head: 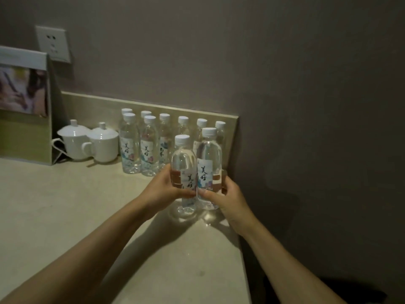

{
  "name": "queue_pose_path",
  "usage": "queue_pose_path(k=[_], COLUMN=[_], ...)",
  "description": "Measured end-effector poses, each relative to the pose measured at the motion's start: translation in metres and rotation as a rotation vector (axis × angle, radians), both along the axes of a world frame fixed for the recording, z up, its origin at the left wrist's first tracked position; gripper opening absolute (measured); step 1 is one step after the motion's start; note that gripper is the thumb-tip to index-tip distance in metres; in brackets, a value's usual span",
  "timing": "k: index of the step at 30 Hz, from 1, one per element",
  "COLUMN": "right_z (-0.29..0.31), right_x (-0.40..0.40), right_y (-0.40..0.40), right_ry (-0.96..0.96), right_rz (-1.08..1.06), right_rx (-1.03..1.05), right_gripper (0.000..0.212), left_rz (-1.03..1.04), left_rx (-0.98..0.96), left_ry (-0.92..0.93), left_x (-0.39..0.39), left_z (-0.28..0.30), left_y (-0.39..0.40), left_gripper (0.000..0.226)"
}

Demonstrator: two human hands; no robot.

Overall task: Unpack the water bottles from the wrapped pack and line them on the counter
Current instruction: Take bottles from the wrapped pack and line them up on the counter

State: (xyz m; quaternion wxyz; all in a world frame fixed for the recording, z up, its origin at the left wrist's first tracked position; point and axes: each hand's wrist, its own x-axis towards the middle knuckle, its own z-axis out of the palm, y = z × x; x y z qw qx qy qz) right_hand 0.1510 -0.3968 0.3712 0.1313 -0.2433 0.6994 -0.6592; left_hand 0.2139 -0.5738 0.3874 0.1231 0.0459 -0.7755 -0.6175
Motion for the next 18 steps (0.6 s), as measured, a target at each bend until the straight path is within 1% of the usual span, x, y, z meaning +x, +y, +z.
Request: queue_pose_path(k=[3,6,8,11,13,15,18], right_z=[-0.008,-0.023,-0.031,-0.032,-0.032,-0.035,-0.040], right_x=[-0.012,-0.022,-0.028,-0.035,-0.036,-0.038,-0.041], right_y=[-0.011,-0.024,-0.032,-0.041,-0.046,-0.053,-0.063], right_ry=[0.024,-0.001,-0.004,0.056,0.121,0.171,0.175], right_rz=[0.009,-0.011,-0.018,-0.008,-0.012,-0.038,-0.078], right_rx=[0.119,0.159,0.161,0.178,0.211,0.241,0.286], right_gripper=[0.050,0.049,0.056,0.069,0.068,0.069,0.084], left_rz=[-0.008,-0.025,-0.018,0.007,0.023,0.046,0.056], left_rx=[-0.013,-0.046,-0.080,-0.099,-0.100,-0.083,-0.099], left_ry=[-0.038,-0.053,-0.039,-0.043,-0.052,-0.046,-0.023], left_x=[-0.003,-0.010,-0.016,-0.024,-0.026,-0.025,-0.021], left_z=[0.001,0.007,0.008,0.003,-0.001,-0.004,-0.007], left_y=[-0.011,-0.021,-0.024,-0.028,-0.032,-0.037,-0.039], left_gripper=[0.054,0.043,0.040,0.050,0.060,0.065,0.068])
